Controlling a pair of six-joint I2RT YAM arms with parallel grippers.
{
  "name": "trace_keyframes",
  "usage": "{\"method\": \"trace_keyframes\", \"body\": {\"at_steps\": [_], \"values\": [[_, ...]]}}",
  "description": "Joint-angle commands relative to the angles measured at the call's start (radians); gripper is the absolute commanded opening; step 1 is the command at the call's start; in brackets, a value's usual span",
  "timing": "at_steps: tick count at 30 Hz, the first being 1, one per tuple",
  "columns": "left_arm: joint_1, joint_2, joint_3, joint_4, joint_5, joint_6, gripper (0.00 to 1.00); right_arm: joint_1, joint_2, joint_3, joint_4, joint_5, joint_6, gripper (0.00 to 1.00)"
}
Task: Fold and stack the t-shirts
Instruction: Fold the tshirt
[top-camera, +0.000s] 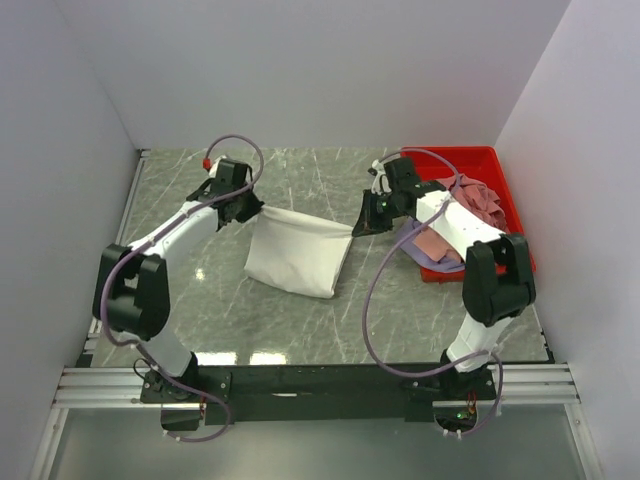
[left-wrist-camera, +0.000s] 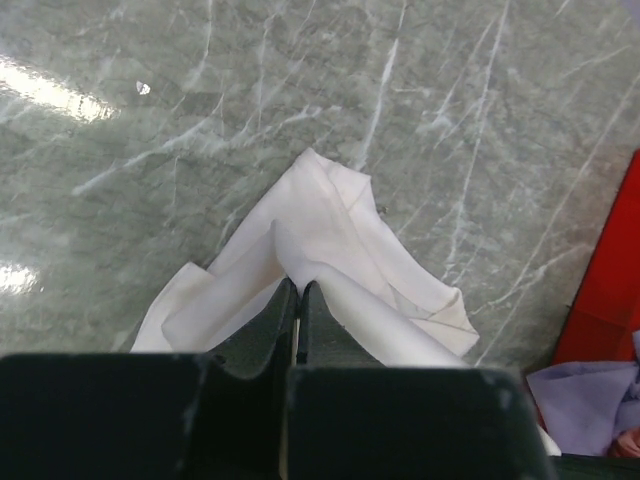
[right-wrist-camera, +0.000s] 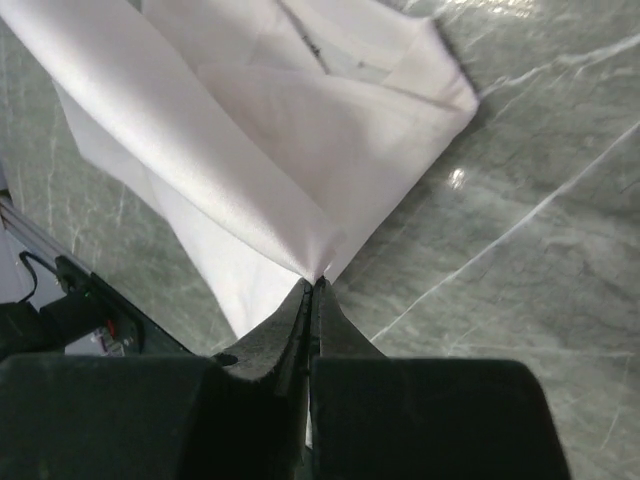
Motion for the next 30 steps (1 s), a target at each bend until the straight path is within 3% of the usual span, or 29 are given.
{"method": "trace_keyframes", "body": {"at_steps": [1, 15, 19, 20, 22, 23, 25, 26, 28, 30], "values": [[0.025, 0.056, 0.068, 0.041, -0.01, 0.03, 0.01, -0.026, 0.053, 0.065, 0.006, 0.028, -0.024, 0.0], [0.037, 0.254, 0.177, 0.024, 0.013, 0.04, 0.01, -0.1, 0.306, 0.205, 0.048, -0.097, -0.074, 0.0], [0.042, 0.28, 0.188, 0.015, 0.018, 0.034, 0.01, -0.11, 0.349, 0.249, 0.049, -0.131, -0.1, 0.11], [0.043, 0.281, 0.188, 0.019, 0.018, 0.034, 0.03, -0.117, 0.355, 0.267, 0.049, -0.145, -0.104, 0.21], [0.045, 0.286, 0.195, 0.012, 0.015, 0.033, 0.2, -0.12, 0.379, 0.295, 0.02, -0.168, -0.116, 0.33], [0.046, 0.288, 0.213, -0.011, 0.014, 0.03, 0.24, -0.12, 0.382, 0.306, 0.011, -0.17, -0.117, 0.41], [0.048, 0.275, 0.226, -0.03, 0.011, 0.03, 0.44, -0.118, 0.373, 0.327, -0.02, -0.177, -0.125, 0.58], [0.048, 0.263, 0.221, -0.03, 0.01, 0.028, 0.69, -0.118, 0.362, 0.323, -0.023, -0.18, -0.127, 0.65], [0.048, 0.21, 0.203, -0.021, 0.014, 0.028, 0.99, -0.111, 0.299, 0.298, -0.015, -0.179, -0.124, 0.73], [0.046, 0.164, 0.165, -0.007, 0.024, 0.024, 1.0, -0.097, 0.214, 0.24, -0.001, -0.159, -0.114, 0.77]]}}
